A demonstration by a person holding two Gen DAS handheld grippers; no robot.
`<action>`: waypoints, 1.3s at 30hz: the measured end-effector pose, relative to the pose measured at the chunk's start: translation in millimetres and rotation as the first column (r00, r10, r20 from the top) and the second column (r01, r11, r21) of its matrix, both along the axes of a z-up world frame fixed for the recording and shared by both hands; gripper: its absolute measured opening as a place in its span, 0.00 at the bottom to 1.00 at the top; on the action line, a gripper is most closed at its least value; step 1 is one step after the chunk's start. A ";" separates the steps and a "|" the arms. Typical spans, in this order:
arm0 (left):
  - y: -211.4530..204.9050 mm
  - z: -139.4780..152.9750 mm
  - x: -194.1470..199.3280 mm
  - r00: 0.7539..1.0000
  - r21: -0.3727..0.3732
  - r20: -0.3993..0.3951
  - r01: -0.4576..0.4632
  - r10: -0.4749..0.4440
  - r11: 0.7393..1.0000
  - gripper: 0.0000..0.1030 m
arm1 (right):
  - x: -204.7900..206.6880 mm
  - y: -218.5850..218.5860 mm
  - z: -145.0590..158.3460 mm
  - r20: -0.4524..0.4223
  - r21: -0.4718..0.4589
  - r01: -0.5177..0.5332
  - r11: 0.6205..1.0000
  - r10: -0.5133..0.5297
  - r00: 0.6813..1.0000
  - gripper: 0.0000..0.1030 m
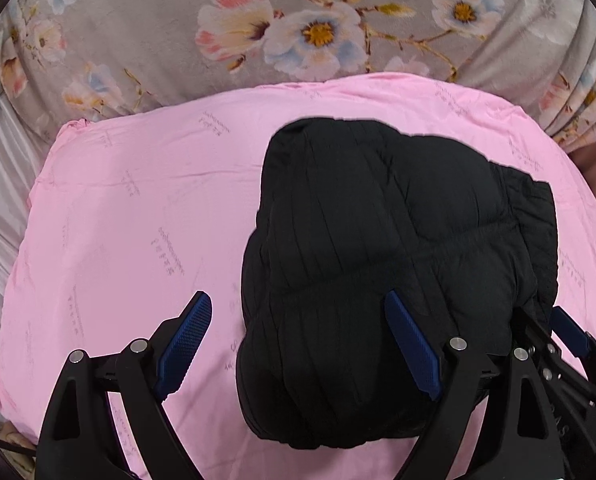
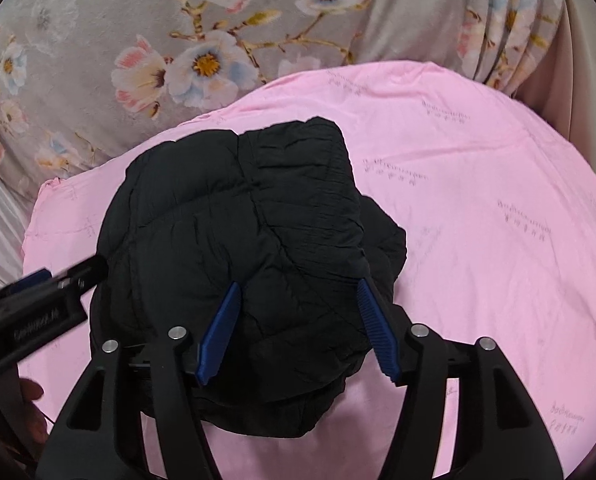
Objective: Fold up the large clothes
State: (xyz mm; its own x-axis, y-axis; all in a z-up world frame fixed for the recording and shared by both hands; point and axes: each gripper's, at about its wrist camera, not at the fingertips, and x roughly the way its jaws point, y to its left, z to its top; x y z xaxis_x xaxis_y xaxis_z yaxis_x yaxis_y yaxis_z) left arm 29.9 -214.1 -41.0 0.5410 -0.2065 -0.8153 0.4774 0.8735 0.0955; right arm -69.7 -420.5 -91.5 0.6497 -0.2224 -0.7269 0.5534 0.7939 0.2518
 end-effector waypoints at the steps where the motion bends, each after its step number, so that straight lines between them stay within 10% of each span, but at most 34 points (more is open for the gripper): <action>1: 0.8 -1.7 -1.4 1.000 -0.001 0.003 -0.001 0.001 1.000 0.83 | -0.4 -1.5 -3.6 -0.003 0.015 0.003 1.000 -0.003 1.000 0.64; 6: 0.8 -4.7 -4.8 1.000 0.005 0.016 -0.002 0.002 1.000 0.83 | -4.9 -16.2 -20.3 0.021 0.168 0.018 0.986 -0.022 1.000 0.72; 14: 5.2 -0.4 -3.2 1.000 -0.008 0.015 0.010 -0.010 1.000 0.83 | -7.3 -13.3 -4.8 0.015 0.154 0.013 0.988 -0.015 1.000 0.73; 22: 64.6 16.6 46.8 0.976 -0.299 -0.214 -0.038 -0.028 0.954 0.84 | -46.6 -55.5 3.7 0.042 0.249 0.036 0.968 -0.048 0.998 0.80; 29: 103.9 -16.9 102.8 0.916 -0.403 -0.401 -0.183 0.007 0.897 0.84 | -44.8 -112.1 -47.6 0.114 0.612 0.024 0.791 -0.118 0.986 0.80; 39: 91.4 -76.3 112.3 0.829 -0.469 -0.556 -0.248 -0.065 0.848 0.86 | -19.1 -117.8 -112.4 0.206 0.864 -0.073 0.498 -0.217 0.954 0.92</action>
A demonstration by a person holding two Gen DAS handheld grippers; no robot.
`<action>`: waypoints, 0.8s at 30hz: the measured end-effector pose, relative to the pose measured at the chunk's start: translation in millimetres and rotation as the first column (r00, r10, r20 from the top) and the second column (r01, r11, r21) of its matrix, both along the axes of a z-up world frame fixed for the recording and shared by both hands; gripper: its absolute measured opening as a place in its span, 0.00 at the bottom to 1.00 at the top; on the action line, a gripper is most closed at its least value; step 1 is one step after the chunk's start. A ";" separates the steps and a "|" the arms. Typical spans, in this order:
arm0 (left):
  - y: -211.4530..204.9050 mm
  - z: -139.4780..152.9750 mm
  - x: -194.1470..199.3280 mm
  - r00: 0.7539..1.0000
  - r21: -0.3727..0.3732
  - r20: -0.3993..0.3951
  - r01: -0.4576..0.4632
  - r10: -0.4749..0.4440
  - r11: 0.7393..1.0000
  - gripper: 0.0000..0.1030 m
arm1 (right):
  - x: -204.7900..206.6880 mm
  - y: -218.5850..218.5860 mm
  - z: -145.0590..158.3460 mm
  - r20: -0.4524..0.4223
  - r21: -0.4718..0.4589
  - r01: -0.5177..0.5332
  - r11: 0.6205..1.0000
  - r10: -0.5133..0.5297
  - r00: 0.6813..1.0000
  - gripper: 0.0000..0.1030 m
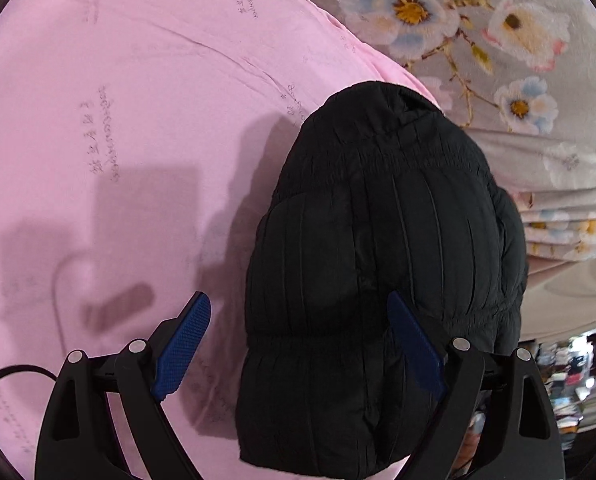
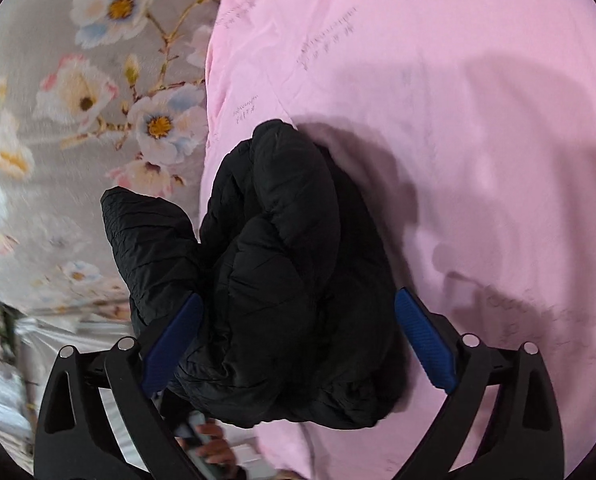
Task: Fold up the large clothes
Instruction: 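Grasp the black jacket bundle with both grippers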
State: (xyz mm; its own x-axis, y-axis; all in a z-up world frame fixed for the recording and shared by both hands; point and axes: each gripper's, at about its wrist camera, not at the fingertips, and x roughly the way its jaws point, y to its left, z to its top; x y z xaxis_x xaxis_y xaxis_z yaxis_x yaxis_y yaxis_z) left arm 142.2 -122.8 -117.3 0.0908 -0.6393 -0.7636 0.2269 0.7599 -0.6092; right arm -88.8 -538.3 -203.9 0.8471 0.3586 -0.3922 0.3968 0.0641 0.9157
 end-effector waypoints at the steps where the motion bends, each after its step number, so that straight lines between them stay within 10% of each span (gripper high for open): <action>1: 1.0 -3.4 4.1 1.000 -0.019 -0.023 -0.010 0.010 1.000 0.86 | 1.1 1.4 -5.4 0.021 0.037 0.007 0.999 -0.008 1.000 0.92; 20: -7.5 -40.2 29.1 0.982 -0.193 -0.180 -0.093 0.058 0.977 0.94 | 40.4 21.4 -27.4 0.083 0.136 -0.012 0.991 0.001 0.997 0.93; 24: -13.4 -9.1 28.6 0.998 -0.189 -0.053 -0.025 0.015 0.982 0.56 | 45.6 22.4 5.0 0.126 0.011 -0.030 0.999 0.029 0.992 0.43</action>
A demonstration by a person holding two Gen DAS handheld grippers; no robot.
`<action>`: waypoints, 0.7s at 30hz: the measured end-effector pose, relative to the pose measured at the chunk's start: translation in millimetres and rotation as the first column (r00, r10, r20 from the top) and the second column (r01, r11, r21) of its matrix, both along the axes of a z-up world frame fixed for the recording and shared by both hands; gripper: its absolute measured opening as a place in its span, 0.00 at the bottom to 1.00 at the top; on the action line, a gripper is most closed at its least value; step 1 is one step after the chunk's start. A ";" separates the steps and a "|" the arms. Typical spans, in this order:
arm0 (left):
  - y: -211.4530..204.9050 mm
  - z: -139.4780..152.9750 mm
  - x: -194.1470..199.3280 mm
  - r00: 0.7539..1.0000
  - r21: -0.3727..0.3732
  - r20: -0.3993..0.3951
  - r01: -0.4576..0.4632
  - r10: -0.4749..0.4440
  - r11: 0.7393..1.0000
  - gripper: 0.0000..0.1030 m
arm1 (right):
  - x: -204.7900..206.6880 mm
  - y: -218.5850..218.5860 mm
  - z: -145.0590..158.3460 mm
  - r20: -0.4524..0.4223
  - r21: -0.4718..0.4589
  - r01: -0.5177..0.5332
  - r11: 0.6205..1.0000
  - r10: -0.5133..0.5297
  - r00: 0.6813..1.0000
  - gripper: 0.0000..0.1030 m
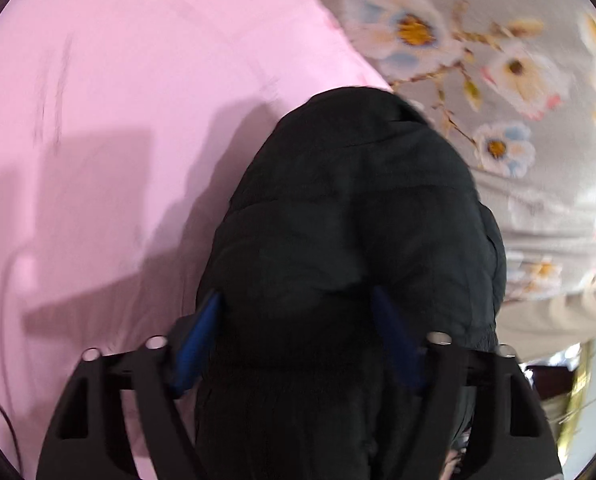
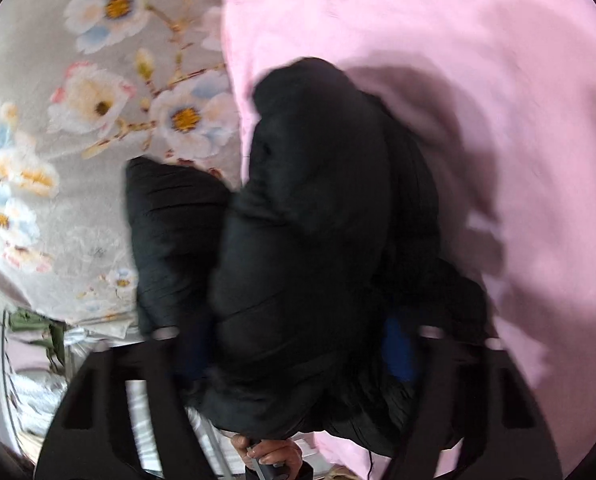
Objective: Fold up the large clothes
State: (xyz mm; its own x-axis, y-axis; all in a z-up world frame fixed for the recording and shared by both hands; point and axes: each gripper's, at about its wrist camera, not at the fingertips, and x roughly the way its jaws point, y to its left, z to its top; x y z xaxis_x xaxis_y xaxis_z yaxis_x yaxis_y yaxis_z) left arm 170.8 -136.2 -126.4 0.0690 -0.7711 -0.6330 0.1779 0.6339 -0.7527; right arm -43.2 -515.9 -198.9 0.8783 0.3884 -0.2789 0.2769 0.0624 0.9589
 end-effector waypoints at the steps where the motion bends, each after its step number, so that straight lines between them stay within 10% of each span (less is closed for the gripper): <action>1: -3.4 10.1 -0.9 0.999 0.023 0.047 0.020 -0.021 1.000 0.51 | -0.1 0.6 7.1 0.009 -0.027 -0.003 1.000 0.004 1.000 0.38; 5: -7.2 33.2 0.9 0.991 0.067 0.114 0.061 -0.069 0.996 0.23 | 0.5 11.3 37.2 0.073 -0.107 0.003 0.994 0.005 0.997 0.32; 9: 15.9 23.5 9.4 0.997 0.049 0.036 0.062 -0.064 0.997 0.22 | -4.4 21.8 49.3 0.074 -0.166 -0.014 0.986 0.026 0.997 0.29; 15: 55.0 -18.2 2.7 0.986 0.006 -0.168 0.019 -0.017 1.000 0.69 | -33.8 24.8 27.0 0.035 -0.140 0.005 0.990 0.000 0.999 0.27; 21: 40.9 -64.8 -6.6 0.945 -0.178 -0.324 -0.022 -0.038 0.984 0.91 | -48.6 14.8 8.6 0.012 -0.097 0.038 0.995 -0.037 0.999 0.26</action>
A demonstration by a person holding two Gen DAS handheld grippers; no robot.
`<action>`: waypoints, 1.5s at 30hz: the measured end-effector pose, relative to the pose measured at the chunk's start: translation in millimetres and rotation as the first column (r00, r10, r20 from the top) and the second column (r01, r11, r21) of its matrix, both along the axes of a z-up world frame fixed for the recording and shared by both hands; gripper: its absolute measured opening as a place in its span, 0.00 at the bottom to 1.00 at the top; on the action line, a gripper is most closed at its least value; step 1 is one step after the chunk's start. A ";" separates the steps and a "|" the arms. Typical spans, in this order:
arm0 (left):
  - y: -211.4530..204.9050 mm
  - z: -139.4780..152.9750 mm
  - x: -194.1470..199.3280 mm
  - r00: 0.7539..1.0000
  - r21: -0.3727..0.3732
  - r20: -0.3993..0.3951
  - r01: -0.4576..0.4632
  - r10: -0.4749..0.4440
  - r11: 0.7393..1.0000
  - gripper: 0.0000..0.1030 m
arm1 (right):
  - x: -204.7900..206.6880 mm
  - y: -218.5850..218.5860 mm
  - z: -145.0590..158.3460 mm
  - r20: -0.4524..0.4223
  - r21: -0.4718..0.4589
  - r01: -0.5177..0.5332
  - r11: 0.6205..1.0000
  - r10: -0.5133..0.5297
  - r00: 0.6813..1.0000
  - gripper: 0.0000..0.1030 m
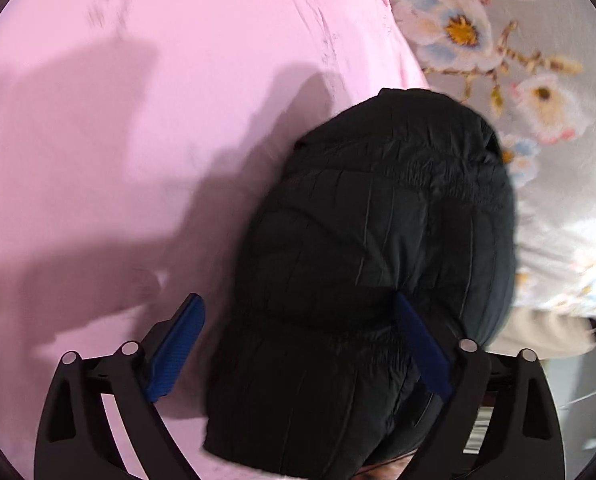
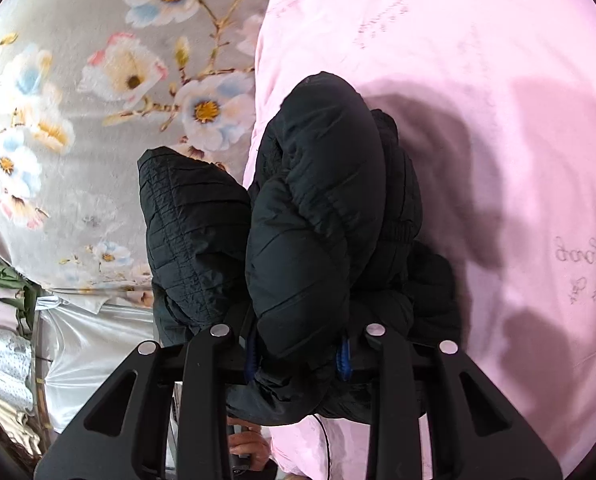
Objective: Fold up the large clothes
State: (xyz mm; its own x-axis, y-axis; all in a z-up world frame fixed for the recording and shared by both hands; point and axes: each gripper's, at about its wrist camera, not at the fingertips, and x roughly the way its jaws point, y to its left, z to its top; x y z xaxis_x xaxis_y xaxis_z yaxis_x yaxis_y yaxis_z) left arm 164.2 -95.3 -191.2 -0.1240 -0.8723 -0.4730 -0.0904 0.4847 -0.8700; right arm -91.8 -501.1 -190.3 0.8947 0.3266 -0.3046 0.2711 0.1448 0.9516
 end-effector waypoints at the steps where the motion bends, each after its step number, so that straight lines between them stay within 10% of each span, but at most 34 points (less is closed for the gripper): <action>1: -3.9 -6.9 0.6 1.000 -0.068 -0.020 -0.006 0.004 0.998 0.91 | 0.7 -0.8 -0.5 0.000 0.003 0.001 1.000 -0.001 1.000 0.26; 10: -24.3 -5.4 -4.4 0.997 -0.203 0.077 -0.013 0.029 0.979 0.95 | 1.1 -7.8 -0.9 0.000 -0.012 -0.031 0.999 0.031 1.000 0.27; 18: -26.0 57.6 -7.5 0.961 -0.251 0.278 0.062 0.010 0.966 0.88 | -2.8 11.9 48.1 0.051 -0.160 -0.019 0.987 0.028 0.998 0.24; 32: 88.1 234.6 32.6 0.779 -0.282 0.613 0.058 0.134 0.958 0.87 | 79.5 93.8 177.8 0.280 -0.347 -0.100 0.933 0.204 0.938 0.24; 39: 146.5 243.8 87.7 0.745 -0.227 0.649 -0.004 0.154 0.974 0.87 | 162.6 150.4 178.7 0.298 -0.358 -0.146 0.922 0.261 0.918 0.24; 45: 174.7 187.1 147.7 0.785 -0.184 0.602 -0.043 0.147 0.982 0.87 | 224.4 184.1 132.5 0.234 -0.332 -0.166 0.928 0.252 0.939 0.24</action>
